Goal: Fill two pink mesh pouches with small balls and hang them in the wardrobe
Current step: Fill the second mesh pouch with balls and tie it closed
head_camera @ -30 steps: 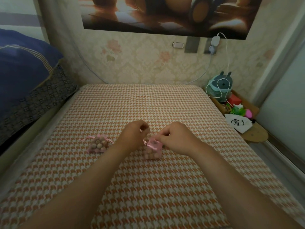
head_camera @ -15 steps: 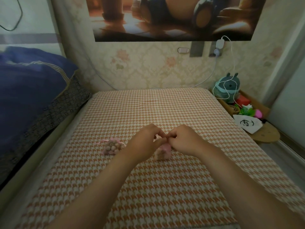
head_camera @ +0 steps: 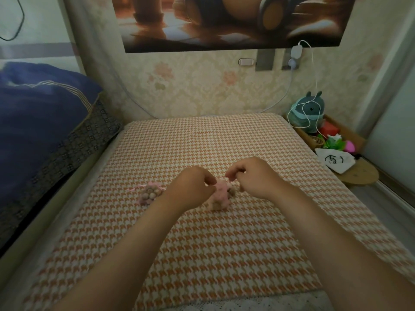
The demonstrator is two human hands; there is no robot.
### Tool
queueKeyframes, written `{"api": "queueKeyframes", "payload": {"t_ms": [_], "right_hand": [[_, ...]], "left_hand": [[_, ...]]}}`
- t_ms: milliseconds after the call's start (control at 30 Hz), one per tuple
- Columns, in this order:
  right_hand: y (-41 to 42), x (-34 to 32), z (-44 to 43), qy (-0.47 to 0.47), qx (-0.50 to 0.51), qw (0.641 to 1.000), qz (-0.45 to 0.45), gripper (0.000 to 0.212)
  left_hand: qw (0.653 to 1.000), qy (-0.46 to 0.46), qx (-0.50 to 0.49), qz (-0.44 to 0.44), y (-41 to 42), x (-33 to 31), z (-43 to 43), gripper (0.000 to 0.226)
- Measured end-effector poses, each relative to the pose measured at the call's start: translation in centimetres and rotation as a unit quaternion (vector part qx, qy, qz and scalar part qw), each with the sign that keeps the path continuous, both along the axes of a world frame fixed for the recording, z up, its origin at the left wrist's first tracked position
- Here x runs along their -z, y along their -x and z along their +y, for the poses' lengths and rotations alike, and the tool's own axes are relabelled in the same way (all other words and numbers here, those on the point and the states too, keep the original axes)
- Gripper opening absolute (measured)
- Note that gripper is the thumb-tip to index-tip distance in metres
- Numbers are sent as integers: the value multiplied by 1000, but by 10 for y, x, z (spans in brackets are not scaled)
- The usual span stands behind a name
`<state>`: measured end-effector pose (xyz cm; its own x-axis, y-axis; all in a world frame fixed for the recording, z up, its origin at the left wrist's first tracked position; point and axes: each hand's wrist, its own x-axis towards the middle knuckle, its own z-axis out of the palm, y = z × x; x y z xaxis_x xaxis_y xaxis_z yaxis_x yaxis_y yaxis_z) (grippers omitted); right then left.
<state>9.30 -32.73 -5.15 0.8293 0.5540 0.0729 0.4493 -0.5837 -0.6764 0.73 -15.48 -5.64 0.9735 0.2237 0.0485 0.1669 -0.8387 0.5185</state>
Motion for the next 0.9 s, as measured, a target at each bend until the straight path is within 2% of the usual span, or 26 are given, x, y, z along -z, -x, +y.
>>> {"api": "queueKeyframes", "payload": {"t_ms": [133,333,533,667,900], "right_hand": [[-12,15,-9,11,44,999,-10,32],[-19,45,-5,74,37,996,-32,26],[-22,58,5,147,17,986,-76,38],[-23,63,5,151,12,985,-82,35],[-23,65,10,173,10,976,-129,24]], "left_hand": [[999,33,-20,-4,2,-2,7,20],[999,49,-16,-9,2,-6,10,38],[1000,22,11,3,5,-5,9,29],[999,23,14,21,6,-3,17,21],[998,53,39,25,7,0,30,24]]}}
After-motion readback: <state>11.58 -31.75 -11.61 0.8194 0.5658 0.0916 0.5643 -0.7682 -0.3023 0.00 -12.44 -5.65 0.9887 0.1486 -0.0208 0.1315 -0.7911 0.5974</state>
